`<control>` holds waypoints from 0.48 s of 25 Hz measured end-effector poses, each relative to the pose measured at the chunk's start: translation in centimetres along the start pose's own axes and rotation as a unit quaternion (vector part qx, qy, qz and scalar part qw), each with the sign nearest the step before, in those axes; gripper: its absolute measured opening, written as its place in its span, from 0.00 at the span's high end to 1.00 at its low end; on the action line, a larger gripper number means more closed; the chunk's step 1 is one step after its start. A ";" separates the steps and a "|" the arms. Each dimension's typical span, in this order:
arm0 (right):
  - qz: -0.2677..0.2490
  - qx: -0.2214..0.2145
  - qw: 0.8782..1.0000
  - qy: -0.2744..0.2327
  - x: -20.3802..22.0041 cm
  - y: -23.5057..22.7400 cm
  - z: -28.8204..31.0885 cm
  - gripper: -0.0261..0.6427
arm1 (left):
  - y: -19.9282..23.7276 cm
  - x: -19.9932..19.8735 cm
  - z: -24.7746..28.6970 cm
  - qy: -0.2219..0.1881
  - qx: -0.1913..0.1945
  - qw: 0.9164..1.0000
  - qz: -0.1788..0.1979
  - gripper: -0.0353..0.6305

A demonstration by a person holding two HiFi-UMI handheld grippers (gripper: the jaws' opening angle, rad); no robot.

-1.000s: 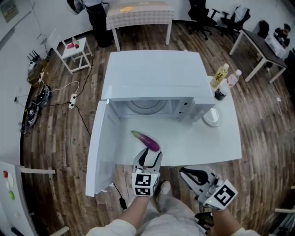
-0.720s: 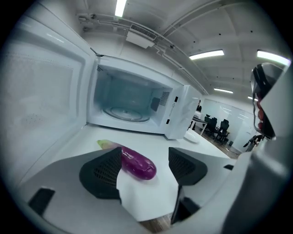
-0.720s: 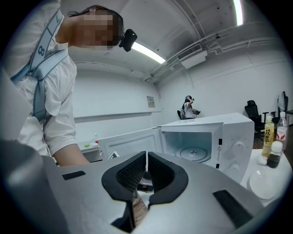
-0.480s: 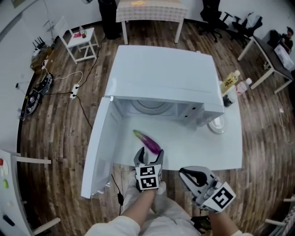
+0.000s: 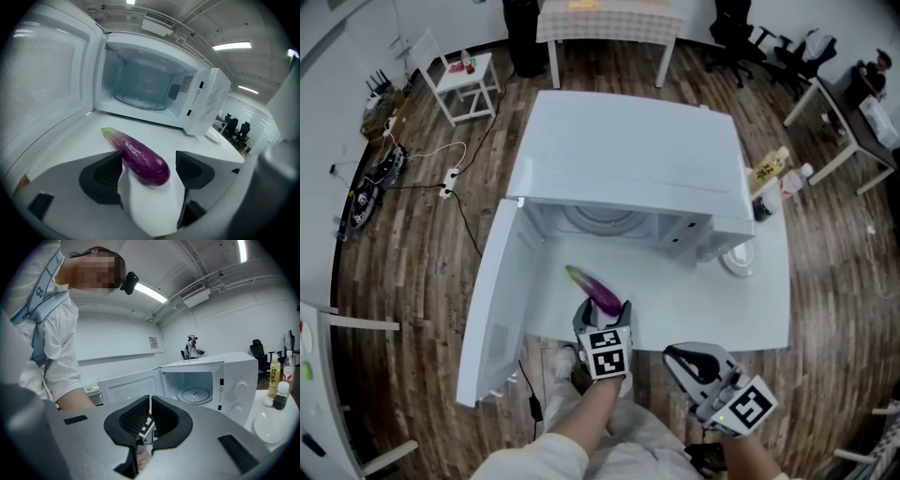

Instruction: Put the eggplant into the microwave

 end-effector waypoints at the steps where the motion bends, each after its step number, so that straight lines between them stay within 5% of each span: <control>1: 0.001 0.001 1.000 0.000 0.0 -0.1 0.0 0.91 | 0.0 0.0 0.1 0.002 -0.003 1.000 0.002 0.41; 12: 0.007 0.007 1.000 -0.006 0.2 -0.3 -0.3 0.91 | 0.8 -0.2 0.2 0.037 0.035 0.998 0.047 0.50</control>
Point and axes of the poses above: the fingertips, and each gripper's own axes: z forward along the fingers, y to its left, x out of its underside, the point moved 10 cm from there along -z, backward along the fingers, and after that the axes turned 6 degrees about z, right-handed, at the moved point
